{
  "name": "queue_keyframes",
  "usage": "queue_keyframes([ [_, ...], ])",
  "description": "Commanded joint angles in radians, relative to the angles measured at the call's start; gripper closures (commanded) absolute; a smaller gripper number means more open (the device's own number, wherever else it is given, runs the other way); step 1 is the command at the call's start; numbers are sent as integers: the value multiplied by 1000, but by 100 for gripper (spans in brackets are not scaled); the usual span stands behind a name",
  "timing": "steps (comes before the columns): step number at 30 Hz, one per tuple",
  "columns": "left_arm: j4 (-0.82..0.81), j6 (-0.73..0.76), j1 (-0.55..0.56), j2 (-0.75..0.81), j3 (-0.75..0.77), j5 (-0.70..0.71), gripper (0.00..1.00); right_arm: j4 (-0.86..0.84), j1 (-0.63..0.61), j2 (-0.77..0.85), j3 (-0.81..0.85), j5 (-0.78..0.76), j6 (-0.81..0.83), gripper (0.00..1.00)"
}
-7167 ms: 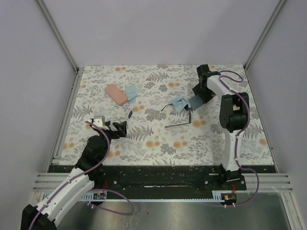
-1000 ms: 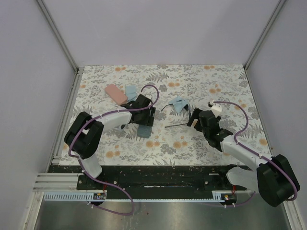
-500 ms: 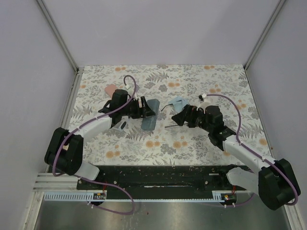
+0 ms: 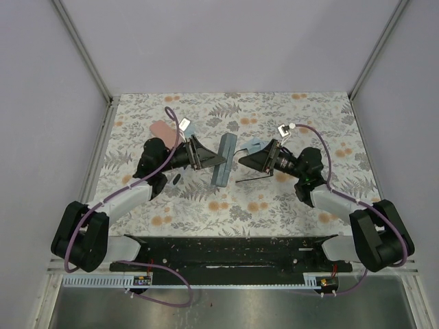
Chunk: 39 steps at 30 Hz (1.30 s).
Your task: Organize the sunglasses
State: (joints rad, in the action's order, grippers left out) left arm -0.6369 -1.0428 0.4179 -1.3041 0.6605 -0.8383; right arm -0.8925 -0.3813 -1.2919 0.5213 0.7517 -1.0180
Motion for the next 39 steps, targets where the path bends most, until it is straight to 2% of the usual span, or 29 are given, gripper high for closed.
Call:
queue_keyframes([
  [1,-306,-164,-4,40,-18,-74,69,-287,4,-49,32,107,-148,1],
  [4,-375,-210,-2,22,-32,-82,69,-368,4,-72,39,135,-185,1],
  [16,-714,-411,12,-109,-53,-113,69,-436,-25,-112,74,166,-200,0],
  [23,-707,-399,24,-126,-52,-114,69,-401,-51,-164,117,156,-200,1],
  [31,-621,-333,35,-127,-48,-108,69,-529,-62,-225,140,166,-289,1],
  [39,-566,-295,36,-115,-50,-102,69,-530,-62,-211,128,167,-291,8],
])
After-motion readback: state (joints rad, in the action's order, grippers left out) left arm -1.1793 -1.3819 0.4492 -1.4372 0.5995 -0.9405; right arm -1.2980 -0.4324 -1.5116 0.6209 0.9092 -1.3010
